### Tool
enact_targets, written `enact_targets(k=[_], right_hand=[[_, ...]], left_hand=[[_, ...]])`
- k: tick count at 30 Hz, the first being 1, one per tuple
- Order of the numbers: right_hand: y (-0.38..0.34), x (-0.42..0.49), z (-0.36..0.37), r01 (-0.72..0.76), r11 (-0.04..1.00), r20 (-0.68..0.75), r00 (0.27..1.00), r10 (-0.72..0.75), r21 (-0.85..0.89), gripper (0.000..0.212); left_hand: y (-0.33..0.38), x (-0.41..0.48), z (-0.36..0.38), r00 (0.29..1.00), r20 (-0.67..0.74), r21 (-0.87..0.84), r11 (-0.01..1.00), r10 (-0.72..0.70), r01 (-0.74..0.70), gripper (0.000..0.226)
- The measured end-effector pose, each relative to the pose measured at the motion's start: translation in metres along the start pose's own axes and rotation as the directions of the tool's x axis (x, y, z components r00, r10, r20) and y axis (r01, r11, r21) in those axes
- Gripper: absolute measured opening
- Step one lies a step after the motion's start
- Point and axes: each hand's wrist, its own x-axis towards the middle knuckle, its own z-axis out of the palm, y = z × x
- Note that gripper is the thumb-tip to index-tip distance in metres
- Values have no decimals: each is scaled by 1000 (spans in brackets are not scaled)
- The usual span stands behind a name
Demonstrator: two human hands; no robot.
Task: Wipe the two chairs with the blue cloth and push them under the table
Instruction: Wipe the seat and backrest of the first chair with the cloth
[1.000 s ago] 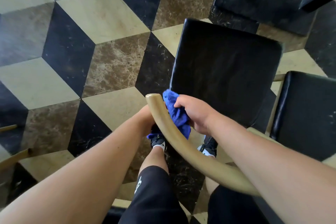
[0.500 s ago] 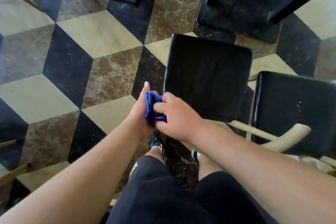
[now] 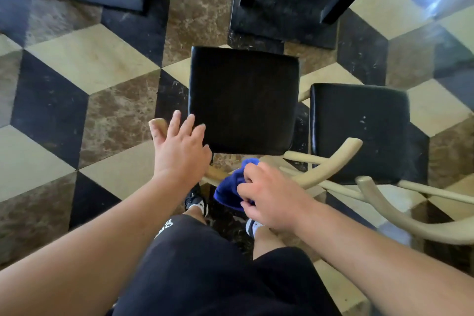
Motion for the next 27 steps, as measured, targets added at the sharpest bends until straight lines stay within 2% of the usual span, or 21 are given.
enact_targets(k=[2,4,7,10,13,16,19,21,24,26,27], right_hand=[[22,-24,-5,-46,999,-1,999,46,-15,13],[46,-48,-12,-110,993,21,994,111,-37,10],[87,-78,-27,-198,978,62,977,202,-71,9],[126,-99,-41,-332,942,33,942,334,-43,14],[160,-108,-50,-445,896,-60,894,444,7,18],[187,-95,-56,-483,876,-93,872,480,-11,20],[202,-58,-63,-465,859,64,871,487,-213,24],[206,-27,-64,-471,829,258,797,546,-301,18],[214,12,-51,-377,846,567,628,533,-377,17],[224,29,-43,-308,871,648,583,491,-382,19],[231,34,-37,-323,880,669,572,475,-349,17]], left_hand=[[34,-9,4,992,109,57,996,62,-69,45],[73,-19,9,967,220,29,990,125,-135,55],[129,-23,22,879,430,-27,976,207,-217,63],[176,-22,33,820,507,-160,964,266,-213,67],[215,-13,37,783,559,-202,961,272,-190,79],[245,7,44,755,580,-276,946,305,-170,69],[259,25,53,698,666,-388,921,261,26,45],[257,32,57,633,728,-439,889,264,134,38],[250,37,57,573,746,-475,874,340,99,38],[248,39,56,566,737,-483,874,370,59,35],[248,39,55,564,734,-489,871,379,51,34]])
